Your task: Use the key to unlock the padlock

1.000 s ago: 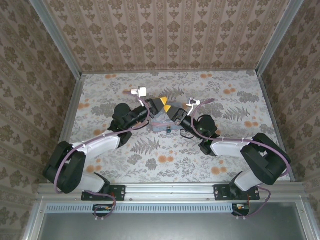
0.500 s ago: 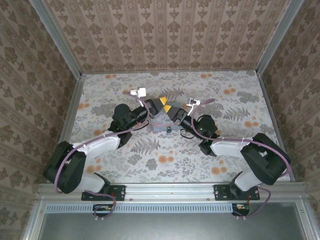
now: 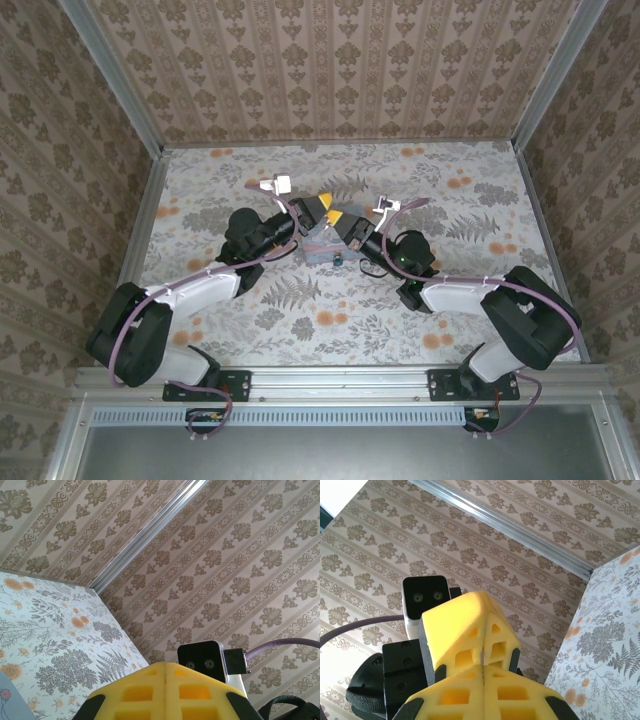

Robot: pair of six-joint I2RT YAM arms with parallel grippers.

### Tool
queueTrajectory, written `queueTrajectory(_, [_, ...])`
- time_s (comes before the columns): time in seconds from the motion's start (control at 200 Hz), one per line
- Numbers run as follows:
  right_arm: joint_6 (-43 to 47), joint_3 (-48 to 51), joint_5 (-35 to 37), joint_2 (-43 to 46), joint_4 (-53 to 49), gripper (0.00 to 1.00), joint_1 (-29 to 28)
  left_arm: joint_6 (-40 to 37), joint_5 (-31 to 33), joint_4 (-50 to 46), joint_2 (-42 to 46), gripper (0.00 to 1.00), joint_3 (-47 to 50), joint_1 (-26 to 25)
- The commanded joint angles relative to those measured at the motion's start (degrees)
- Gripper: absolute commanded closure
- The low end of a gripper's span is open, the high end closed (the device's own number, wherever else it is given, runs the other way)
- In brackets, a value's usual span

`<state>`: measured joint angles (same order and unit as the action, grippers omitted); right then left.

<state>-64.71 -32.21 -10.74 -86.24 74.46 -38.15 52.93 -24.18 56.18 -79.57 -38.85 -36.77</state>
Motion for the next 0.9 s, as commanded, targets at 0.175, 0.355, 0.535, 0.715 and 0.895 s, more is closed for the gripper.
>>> queueTrajectory(0.175, [0.14,-0.32,1.23,-0.16,1.58,0.99,-0.08,0.60,0.37,3.30,0.07,1.00,0.53,-0.44])
queueTrajectory(0.355, [0.27,0.28,1.95,0.06,1.62,0.63,-0.08,0.74,0.39,3.32,0.31,1.00,0.53,-0.49])
queueTrajectory(0.535, [0.15,-0.13,1.61,0.02,1.58,0.60,-0.17,0.73,0.59,3.41,0.32,1.00,0.66,-0.58])
queueTrajectory(0.715, [0.28,-0.80,1.18,-0.77,1.87,0.61,-0.74,0.69,0.94,3.41,0.20,1.00,0.53,-0.67])
queueTrajectory(0.895, [0.46,-1.02,1.43,-1.13,1.99,0.63,-1.66,0.77,1.24,3.54,0.30,1.00,0.62,-0.67])
